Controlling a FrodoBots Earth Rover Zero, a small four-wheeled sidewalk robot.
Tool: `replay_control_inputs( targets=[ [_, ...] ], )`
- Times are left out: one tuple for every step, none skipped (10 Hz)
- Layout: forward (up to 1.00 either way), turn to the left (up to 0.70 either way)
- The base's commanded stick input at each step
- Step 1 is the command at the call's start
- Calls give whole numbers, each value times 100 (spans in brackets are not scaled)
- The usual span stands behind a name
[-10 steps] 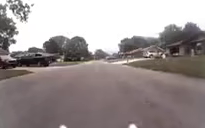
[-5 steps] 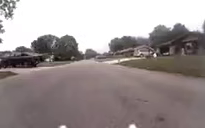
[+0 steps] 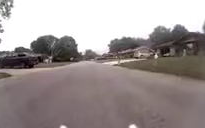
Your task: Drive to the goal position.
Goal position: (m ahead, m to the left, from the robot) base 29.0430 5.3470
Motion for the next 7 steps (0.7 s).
replay_control_inputs(
  targets=[
    [100, -1],
    [100, 0],
    [100, 0],
    [100, 0],
    [100, 0],
    [100, 0],
    [100, 0]
  ],
)
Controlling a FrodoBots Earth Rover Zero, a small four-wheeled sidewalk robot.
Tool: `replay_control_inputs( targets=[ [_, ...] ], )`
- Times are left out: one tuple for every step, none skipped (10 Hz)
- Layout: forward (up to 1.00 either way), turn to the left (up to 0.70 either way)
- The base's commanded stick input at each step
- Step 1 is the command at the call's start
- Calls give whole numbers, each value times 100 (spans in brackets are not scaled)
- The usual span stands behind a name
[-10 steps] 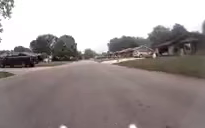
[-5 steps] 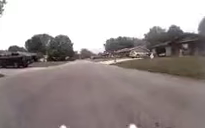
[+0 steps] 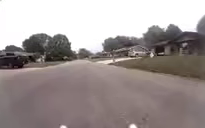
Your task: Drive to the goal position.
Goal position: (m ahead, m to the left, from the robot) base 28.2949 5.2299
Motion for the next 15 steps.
replay_control_inputs(
  targets=[
    [100, 0],
    [100, 0],
    [100, 0],
    [100, 0],
    [100, 0],
    [100, 0],
    [100, 0],
    [100, 0],
    [100, 0],
    [100, 0],
    [100, 0],
    [100, 0],
    [100, 0],
    [100, 0],
    [100, 0]
  ],
)
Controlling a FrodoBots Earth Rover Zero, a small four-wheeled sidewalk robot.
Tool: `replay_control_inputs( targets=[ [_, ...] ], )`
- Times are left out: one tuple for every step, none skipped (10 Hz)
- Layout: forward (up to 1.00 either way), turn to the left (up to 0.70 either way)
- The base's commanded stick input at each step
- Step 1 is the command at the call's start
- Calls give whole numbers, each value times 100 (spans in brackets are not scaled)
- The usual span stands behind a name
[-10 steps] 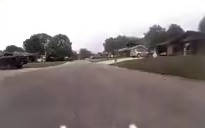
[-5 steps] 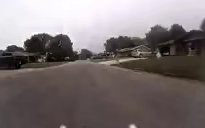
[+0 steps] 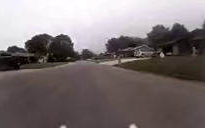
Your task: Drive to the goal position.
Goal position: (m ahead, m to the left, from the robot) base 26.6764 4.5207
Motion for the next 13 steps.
replay_control_inputs(
  targets=[
    [100, 0],
    [100, 0],
    [100, 0],
    [100, 0],
    [100, 0],
    [100, 0],
    [100, 0],
    [100, 0],
    [100, 0],
    [100, 0],
    [100, 0],
    [100, 0],
    [100, 0]
  ],
)
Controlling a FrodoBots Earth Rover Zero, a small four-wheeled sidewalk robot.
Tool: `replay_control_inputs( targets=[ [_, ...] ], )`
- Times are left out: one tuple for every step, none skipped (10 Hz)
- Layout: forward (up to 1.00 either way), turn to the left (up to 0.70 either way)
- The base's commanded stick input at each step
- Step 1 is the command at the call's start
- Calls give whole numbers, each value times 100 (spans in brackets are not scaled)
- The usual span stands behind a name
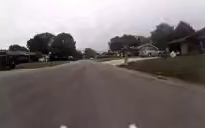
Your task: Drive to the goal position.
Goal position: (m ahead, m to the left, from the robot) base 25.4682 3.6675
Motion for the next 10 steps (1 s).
replay_control_inputs(
  targets=[
    [100, 0],
    [100, 0],
    [100, 0],
    [100, 0],
    [100, 0],
    [100, 0],
    [100, 0],
    [100, 0],
    [100, 0],
    [100, 0]
  ],
)
